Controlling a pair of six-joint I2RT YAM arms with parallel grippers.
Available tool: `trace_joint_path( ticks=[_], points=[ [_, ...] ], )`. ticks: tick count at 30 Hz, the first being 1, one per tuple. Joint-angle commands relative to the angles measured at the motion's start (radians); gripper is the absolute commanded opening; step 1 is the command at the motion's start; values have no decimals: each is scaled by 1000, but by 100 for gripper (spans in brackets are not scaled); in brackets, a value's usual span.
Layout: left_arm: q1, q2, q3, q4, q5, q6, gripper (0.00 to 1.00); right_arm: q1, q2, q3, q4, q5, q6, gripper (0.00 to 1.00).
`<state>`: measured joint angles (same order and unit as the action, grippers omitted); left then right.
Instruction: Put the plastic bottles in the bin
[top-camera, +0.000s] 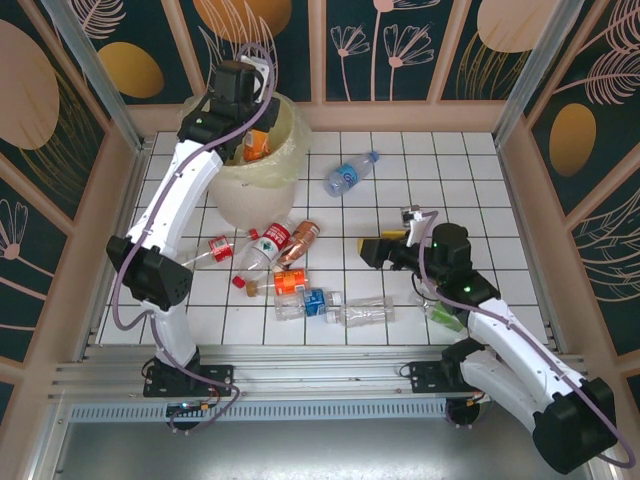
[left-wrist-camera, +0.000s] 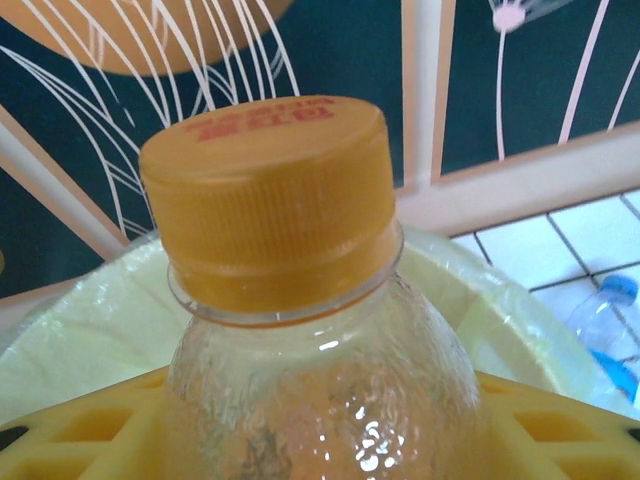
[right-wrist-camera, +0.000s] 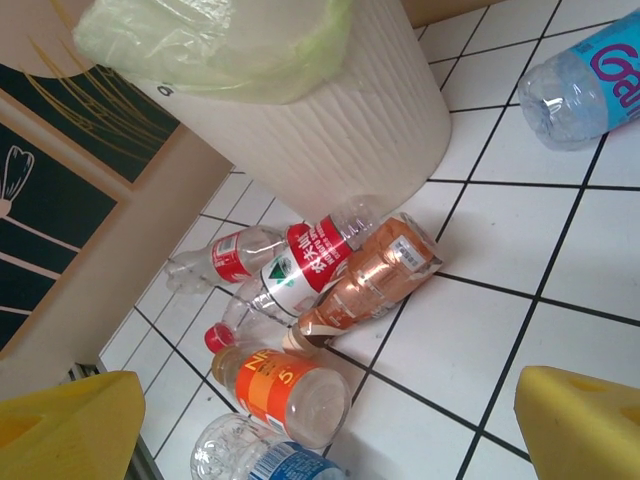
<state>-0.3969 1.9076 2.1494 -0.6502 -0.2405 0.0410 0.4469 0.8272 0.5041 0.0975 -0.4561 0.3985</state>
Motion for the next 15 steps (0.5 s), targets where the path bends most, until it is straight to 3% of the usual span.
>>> trace_joint_path(
  ticks=[1, 6, 15],
  points=[
    [9, 40, 52, -86, -9, 67, 60, 8, 14, 19, 7, 18, -14, 96],
    [9, 68, 41, -118, -20, 88, 60, 10, 39, 17, 12, 24, -15, 96],
    [9, 92, 23, -148, 65, 90, 64, 14, 56, 11, 20, 30, -10, 96]
  ],
)
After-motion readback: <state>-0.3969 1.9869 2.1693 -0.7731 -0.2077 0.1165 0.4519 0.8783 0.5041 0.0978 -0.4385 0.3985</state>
